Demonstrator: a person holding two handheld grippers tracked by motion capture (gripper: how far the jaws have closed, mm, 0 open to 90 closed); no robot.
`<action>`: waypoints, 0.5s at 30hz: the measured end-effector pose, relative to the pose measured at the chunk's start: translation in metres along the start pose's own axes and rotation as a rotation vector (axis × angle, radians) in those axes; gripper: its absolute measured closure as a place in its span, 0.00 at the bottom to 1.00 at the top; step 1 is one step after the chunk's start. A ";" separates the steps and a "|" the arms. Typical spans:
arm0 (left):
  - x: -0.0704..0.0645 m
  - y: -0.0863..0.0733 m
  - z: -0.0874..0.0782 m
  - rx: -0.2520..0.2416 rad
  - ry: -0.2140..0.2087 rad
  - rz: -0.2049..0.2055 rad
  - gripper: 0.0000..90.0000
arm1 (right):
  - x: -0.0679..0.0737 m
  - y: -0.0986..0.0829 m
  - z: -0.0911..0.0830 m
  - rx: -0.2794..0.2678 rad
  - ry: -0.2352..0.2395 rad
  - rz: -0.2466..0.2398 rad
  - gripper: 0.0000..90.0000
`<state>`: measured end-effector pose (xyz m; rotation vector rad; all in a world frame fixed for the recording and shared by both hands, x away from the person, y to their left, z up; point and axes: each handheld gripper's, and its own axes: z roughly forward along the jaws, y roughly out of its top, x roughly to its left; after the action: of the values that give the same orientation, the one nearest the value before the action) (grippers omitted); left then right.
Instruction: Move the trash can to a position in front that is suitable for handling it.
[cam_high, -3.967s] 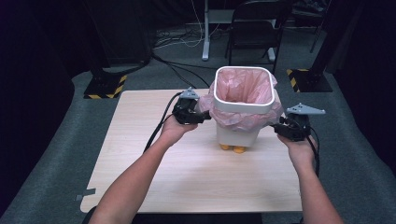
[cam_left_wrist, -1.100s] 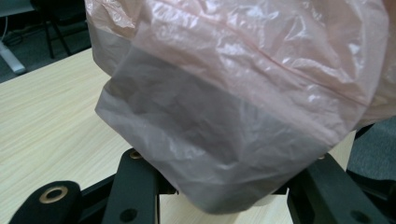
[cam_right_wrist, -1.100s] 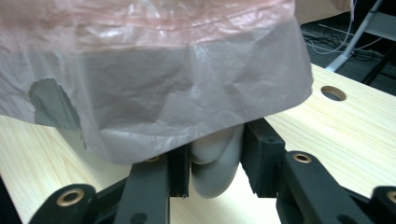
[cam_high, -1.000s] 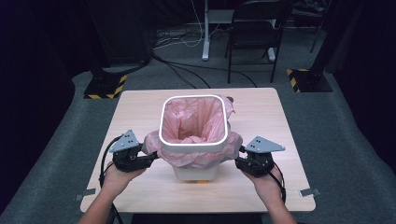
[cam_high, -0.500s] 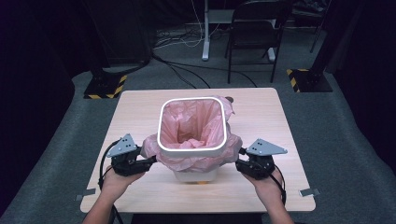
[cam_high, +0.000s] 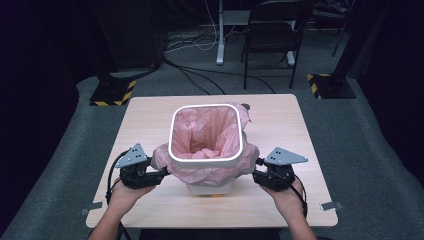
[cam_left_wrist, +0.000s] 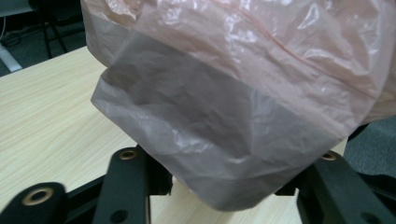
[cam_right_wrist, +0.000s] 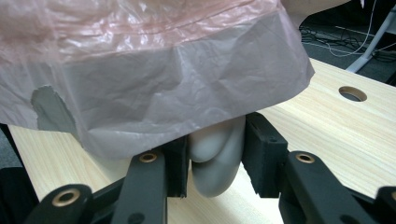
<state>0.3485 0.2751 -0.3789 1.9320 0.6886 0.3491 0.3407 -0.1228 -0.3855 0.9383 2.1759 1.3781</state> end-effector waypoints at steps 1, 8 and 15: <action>0.000 0.001 0.000 0.004 0.003 0.000 0.56 | 0.000 0.000 0.000 -0.001 0.002 0.000 0.70; 0.004 0.002 -0.005 -0.010 -0.010 -0.021 0.43 | -0.001 -0.001 -0.004 0.010 0.002 0.001 0.65; 0.007 0.001 -0.009 -0.025 -0.040 -0.017 0.37 | -0.003 -0.007 -0.011 0.019 0.005 0.001 0.63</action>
<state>0.3495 0.2860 -0.3743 1.9029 0.6709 0.3059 0.3332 -0.1340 -0.3871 0.9437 2.1962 1.3634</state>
